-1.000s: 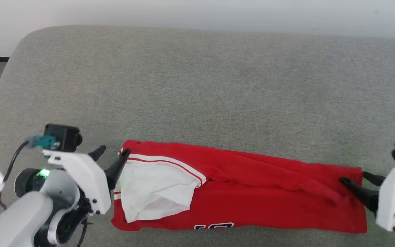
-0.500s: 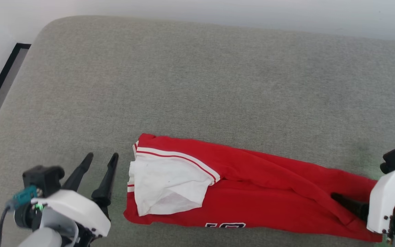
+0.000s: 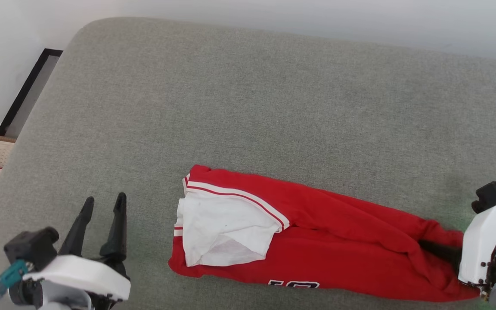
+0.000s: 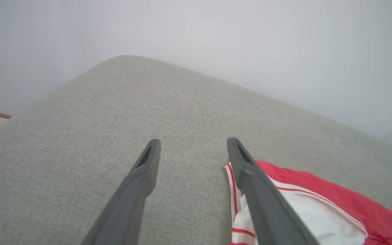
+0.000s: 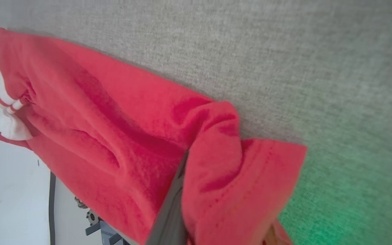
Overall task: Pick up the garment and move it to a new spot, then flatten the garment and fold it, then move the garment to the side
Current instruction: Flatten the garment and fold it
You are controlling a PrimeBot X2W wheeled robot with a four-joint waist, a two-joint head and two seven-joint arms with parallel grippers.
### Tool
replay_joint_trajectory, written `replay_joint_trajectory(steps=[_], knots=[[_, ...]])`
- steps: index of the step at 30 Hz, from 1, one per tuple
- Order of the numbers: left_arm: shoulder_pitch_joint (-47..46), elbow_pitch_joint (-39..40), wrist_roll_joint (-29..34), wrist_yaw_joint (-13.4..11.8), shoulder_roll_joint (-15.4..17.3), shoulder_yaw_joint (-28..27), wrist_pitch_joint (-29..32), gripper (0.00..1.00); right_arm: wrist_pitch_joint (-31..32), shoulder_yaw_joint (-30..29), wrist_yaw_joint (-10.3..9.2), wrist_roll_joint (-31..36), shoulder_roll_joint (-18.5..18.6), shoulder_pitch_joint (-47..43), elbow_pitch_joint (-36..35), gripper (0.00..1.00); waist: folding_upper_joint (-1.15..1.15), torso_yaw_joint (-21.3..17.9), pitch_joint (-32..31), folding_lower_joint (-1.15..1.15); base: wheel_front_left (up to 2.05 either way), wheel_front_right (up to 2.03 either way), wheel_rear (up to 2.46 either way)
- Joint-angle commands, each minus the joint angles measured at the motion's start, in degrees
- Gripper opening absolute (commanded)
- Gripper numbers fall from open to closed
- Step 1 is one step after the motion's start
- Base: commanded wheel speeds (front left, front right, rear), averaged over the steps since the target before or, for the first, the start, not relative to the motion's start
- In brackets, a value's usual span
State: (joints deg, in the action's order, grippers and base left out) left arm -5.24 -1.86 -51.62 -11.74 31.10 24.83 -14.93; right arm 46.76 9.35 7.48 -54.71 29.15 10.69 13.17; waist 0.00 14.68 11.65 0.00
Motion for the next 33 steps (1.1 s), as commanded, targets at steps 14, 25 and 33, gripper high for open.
replay_joint_trajectory(steps=[14,25,33], knots=[[6.17,-1.19,12.18,9.45,-11.25,-12.11,-0.35,1.0,-4.31,-10.12,-0.01,-1.99,8.78,0.27,5.84,0.0,0.0,-2.55,-0.54,0.0,0.0,0.0,0.0],[6.38,-3.27,15.58,13.3,-15.01,-16.46,-0.33,1.0,-3.49,-13.5,0.0,-2.22,11.87,2.39,7.78,0.0,0.0,-6.0,-1.26,0.0,0.0,0.0,0.0],[6.34,-4.31,16.63,14.38,-15.76,-16.81,-0.34,1.0,-0.49,-8.34,0.01,-4.69,6.7,-1.8,-10.57,0.0,0.0,-6.16,-2.02,0.0,0.0,0.0,0.0]])
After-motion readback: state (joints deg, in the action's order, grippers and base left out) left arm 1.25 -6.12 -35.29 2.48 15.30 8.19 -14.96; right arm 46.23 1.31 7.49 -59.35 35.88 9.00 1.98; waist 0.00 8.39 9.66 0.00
